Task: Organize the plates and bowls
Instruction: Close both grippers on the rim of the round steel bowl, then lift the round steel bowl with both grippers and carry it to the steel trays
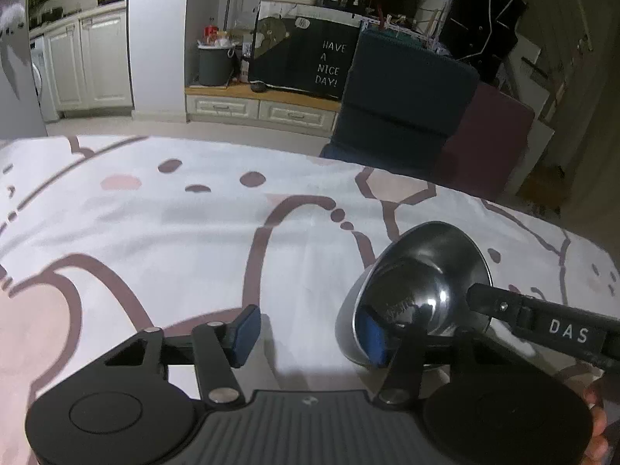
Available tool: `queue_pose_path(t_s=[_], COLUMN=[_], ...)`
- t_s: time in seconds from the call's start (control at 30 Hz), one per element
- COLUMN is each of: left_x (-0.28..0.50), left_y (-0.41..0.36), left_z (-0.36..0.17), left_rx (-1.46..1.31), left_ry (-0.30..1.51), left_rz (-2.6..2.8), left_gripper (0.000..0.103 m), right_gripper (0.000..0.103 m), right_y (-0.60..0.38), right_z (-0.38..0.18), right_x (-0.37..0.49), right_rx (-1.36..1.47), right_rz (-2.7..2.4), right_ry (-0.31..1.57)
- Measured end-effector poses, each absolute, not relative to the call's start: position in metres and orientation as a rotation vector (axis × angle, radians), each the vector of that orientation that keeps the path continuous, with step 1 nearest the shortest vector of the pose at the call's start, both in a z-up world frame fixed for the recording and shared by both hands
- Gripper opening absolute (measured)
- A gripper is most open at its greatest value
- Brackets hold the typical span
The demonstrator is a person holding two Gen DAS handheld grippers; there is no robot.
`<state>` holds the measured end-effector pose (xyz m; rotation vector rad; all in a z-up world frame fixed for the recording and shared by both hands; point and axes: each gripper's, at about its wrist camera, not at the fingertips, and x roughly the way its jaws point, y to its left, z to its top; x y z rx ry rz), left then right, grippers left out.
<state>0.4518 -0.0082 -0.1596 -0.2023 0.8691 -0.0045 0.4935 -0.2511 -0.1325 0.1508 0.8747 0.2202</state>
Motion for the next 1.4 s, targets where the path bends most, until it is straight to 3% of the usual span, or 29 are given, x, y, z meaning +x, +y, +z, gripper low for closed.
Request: queue_pose_path(t_s=[0.07, 0.2, 0.27, 0.37, 0.67, 1.4], left_x=[0.451, 0.447, 0.445, 0.44, 0.417, 0.254], left_y=[-0.007, -0.011, -0.014, -0.018, -0.017, 0.017], left_z=[-0.16, -0.158, -0.156, -0.153, -0.123, 0.019], left_rx=[-0.232, -0.27, -0.266, -0.244, -0.263, -0.285], left_ry=[0.876, 0.894, 0.901, 0.911, 0.882, 0.64], left_rz=[-0.024, -0.059, -0.068, -0.072, -0.068, -0.094], left_gripper=[0.043, 0.02, 0.015, 0.015, 0.013, 0.014], right_gripper=[0.047, 0.022, 0.013, 0.007, 0.007, 0.007], right_y=[-0.254, -0.251, -0.248, -0.243, -0.237, -0.229], right_z=[-0.131, -0.127, -0.126, -0.125, -0.109, 0.031], right_x=[0.49, 0.485, 0.485, 0.482, 0.455, 0.306], right_rx=[0.172, 0.179, 0.171, 0.138, 0.069, 0.173], right_rz=[0.241, 0.28, 0.286, 0.286, 0.282, 0.375], right_ry=[0.872, 0.868, 0.87, 0.88, 0.886, 0.685])
